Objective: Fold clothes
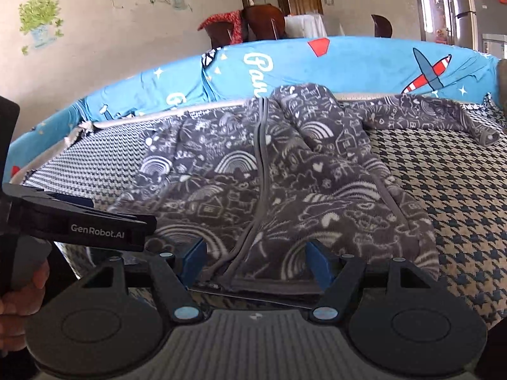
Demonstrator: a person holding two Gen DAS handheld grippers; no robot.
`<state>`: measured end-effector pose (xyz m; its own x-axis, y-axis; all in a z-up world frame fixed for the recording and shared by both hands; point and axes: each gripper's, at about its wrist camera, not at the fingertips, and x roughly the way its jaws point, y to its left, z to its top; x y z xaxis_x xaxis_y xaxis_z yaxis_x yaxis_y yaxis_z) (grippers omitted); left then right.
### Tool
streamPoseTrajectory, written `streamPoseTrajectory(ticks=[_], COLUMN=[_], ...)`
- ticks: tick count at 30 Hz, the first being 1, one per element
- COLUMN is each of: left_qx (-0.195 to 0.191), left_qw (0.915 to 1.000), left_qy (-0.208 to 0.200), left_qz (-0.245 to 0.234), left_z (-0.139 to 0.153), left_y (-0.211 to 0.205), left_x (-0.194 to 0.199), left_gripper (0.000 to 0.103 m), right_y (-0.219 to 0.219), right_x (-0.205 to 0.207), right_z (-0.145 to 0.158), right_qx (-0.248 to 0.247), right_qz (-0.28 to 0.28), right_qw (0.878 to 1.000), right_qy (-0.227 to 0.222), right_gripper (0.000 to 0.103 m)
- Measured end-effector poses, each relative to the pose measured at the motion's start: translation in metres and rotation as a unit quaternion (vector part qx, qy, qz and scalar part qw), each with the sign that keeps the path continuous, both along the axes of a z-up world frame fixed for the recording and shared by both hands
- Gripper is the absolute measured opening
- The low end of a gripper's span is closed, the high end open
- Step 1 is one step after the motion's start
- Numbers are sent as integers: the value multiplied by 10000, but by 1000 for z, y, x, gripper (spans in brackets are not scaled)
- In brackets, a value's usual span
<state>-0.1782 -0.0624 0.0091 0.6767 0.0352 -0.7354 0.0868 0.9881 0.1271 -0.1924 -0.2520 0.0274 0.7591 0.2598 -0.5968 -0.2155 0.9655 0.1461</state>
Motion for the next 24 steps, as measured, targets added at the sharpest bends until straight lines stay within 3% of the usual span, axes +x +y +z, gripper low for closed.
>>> streamPoseTrajectory(ticks=[7,11,15,24], left_qx=[185,110,16,-39], left_qw=[9995,9989,9987,9968], left_qy=[216,369,275,284], left_qz=[101,283,421,743], left_z=[-25,-41,-44,-46], left_y=[-5,2,6,12], left_x=[24,37,41,64], left_gripper=[103,103,103,103], right_y=[7,14,26,21], right_x=[33,39,41,51], right_z=[-20,-25,-29,-23], right_qx=[-229,-167,-493,-379], right_qz=[-88,80,75,213], right_qw=[9983,9980,9974,9966], right_qy=[528,606,528,702], right_gripper=[72,98,100,102])
